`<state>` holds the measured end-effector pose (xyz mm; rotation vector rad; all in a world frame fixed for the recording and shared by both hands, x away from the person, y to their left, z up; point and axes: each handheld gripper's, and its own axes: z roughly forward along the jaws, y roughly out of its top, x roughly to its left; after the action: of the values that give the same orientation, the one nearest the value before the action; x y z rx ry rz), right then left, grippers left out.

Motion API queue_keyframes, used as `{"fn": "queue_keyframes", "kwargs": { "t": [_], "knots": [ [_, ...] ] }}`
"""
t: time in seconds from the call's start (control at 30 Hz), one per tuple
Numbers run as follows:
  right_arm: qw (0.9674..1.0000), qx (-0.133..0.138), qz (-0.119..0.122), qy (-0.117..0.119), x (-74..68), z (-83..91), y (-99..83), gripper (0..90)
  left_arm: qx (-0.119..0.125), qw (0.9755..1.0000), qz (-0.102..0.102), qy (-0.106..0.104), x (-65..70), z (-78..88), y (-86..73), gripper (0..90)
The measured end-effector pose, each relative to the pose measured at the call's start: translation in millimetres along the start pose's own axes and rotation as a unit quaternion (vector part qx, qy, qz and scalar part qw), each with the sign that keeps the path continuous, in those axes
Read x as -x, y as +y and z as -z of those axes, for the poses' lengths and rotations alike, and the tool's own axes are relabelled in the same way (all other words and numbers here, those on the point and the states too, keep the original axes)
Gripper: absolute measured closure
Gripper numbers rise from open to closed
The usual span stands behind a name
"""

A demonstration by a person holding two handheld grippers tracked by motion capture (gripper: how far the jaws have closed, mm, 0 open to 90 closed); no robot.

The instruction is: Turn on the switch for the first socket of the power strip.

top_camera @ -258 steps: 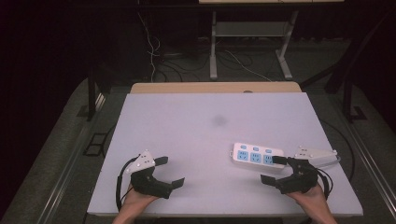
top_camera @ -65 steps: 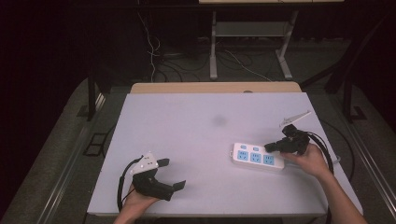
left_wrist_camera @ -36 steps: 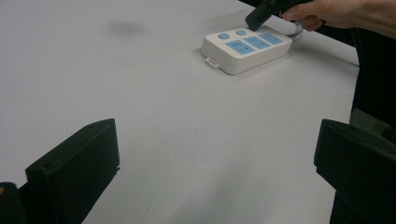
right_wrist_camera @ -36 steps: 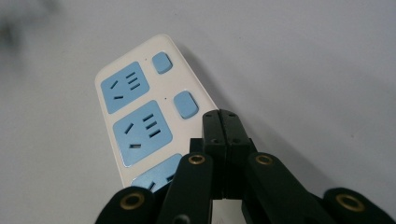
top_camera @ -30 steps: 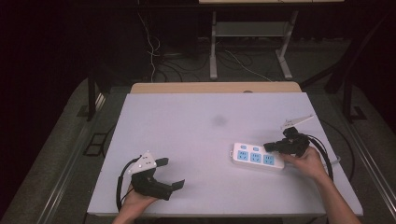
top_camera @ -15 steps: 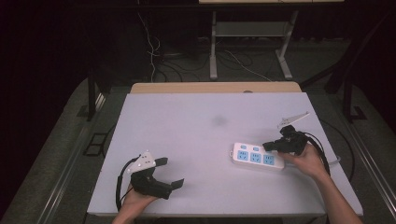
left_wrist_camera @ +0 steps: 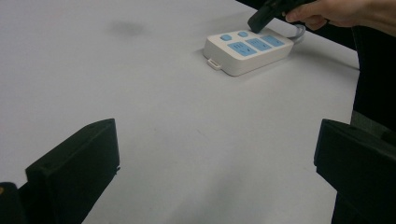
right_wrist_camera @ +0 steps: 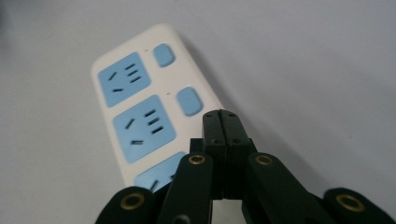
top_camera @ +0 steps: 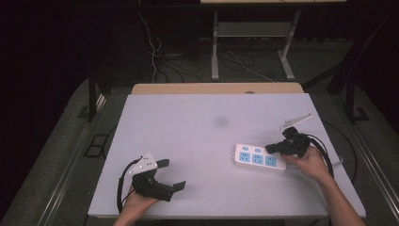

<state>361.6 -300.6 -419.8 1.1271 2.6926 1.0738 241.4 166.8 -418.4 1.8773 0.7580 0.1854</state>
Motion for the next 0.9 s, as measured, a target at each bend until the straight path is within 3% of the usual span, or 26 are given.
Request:
{"fn": "queue_keyframes", "kwargs": {
  "t": [0.2,0.4,0.5,0.57,0.9],
  "knots": [
    [1.0000,-0.005,-0.006,0.001,-0.6,0.2,-1.4,90.0,0.005,1.0000,0.000,0.001,-0.3,3.4,-0.6,0.0],
    [0.9998,0.011,-0.007,0.012,1.2,0.2,-5.8,90.0,0.004,1.0000,0.004,0.002,-1.9,3.3,-0.9,0.0],
    [1.0000,0.005,-0.002,0.004,-1.9,0.5,-3.5,90.0,0.002,1.0000,0.006,0.002,-2.1,2.1,-1.3,0.0],
    [0.9997,0.016,-0.010,0.017,0.3,1.0,-5.2,90.0,-0.002,1.0000,0.006,0.002,-2.4,0.9,-1.4,0.0],
    [0.9996,0.021,-0.016,0.005,-2.7,2.9,-6.3,89.8,0.000,1.0000,0.008,0.003,-2.3,1.3,-1.9,0.0]
  ]
}}
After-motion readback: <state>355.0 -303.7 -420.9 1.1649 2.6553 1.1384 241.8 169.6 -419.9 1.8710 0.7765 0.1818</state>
